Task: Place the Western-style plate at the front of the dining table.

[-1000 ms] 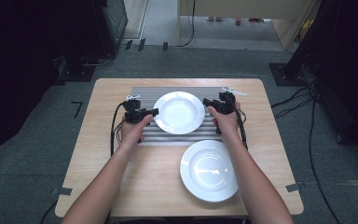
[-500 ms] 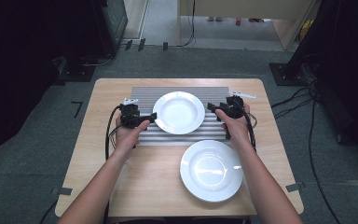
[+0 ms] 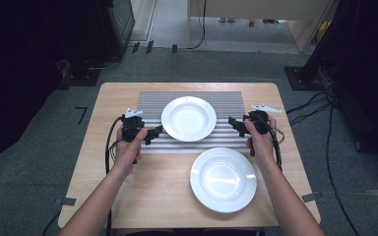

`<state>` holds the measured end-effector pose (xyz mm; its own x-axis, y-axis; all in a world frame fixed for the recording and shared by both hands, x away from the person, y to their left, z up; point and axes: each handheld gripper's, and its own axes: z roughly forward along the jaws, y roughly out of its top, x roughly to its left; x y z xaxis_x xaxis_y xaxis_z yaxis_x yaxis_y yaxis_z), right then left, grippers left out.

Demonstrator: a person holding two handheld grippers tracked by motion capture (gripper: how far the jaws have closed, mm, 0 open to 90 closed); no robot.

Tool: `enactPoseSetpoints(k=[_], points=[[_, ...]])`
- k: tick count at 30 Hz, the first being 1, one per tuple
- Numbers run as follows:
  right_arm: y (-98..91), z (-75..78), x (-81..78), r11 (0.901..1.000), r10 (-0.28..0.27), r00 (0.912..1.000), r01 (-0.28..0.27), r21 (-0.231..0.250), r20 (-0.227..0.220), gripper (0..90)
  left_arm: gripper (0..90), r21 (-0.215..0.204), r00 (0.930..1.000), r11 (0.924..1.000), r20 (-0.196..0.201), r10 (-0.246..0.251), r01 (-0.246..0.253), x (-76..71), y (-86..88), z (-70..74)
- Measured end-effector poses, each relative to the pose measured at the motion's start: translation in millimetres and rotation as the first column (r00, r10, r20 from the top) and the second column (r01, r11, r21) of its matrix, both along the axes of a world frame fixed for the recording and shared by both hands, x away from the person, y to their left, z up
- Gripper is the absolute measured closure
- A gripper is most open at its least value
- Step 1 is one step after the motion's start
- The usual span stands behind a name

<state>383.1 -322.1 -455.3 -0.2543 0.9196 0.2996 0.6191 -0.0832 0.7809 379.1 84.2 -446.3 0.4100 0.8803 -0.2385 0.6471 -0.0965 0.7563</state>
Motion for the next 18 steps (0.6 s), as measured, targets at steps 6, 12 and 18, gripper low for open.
enactPoseSetpoints(k=[6,12,18], points=[[-8.3,1.3,-14.9,1.0000,-0.004,0.9999,0.004,-0.007,0.009,28.4,18.0,0.005,1.0000,1.0000,-0.005,0.002,-0.002,-10.8,9.9,-0.6],[-17.3,3.8,-32.1,0.9998,0.003,0.9997,-0.002,-0.022,0.024,28.2,18.0,-0.019,0.9998,0.9998,-0.017,0.006,-0.006,-23.3,22.9,-3.1],[-27.2,4.0,-48.6,0.9998,-0.001,0.9996,0.001,-0.019,0.029,28.2,18.0,-0.013,0.9998,0.9998,-0.013,0.014,-0.014,-34.0,32.8,-2.3]])
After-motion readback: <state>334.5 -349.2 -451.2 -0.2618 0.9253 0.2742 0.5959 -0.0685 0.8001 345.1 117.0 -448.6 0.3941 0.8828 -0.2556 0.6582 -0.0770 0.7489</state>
